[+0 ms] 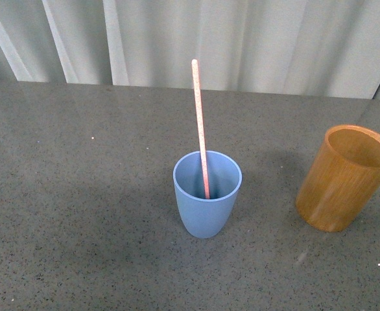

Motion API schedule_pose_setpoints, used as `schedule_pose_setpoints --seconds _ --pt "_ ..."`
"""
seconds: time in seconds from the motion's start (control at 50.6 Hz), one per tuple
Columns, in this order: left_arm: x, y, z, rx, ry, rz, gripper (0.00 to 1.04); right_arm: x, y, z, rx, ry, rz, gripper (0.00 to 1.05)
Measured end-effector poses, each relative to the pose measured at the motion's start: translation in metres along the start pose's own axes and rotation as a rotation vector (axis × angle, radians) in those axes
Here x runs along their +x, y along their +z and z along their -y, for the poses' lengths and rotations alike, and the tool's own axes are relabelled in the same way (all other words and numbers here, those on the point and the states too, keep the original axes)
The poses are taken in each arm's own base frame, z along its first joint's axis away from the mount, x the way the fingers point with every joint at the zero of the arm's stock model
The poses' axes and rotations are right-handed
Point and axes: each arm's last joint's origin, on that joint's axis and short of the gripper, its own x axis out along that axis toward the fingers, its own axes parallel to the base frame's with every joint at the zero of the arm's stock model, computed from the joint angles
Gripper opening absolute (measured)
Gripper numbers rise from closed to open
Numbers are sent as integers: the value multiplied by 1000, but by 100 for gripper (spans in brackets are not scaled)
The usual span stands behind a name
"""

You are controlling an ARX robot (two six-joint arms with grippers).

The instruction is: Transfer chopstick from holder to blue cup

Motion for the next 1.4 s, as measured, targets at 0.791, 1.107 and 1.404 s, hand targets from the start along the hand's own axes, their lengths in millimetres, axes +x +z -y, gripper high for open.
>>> schedule_pose_setpoints --seconds 0.791,1.107,1.404 --pt "0 0 0 0 0 0 98 -15 -8 0 0 0 28 1" --pt "0 0 0 0 0 1 98 -27 -11 0 0 -2 23 1" --pt "0 0 0 0 0 1 98 -27 -11 0 0 -2 23 52"
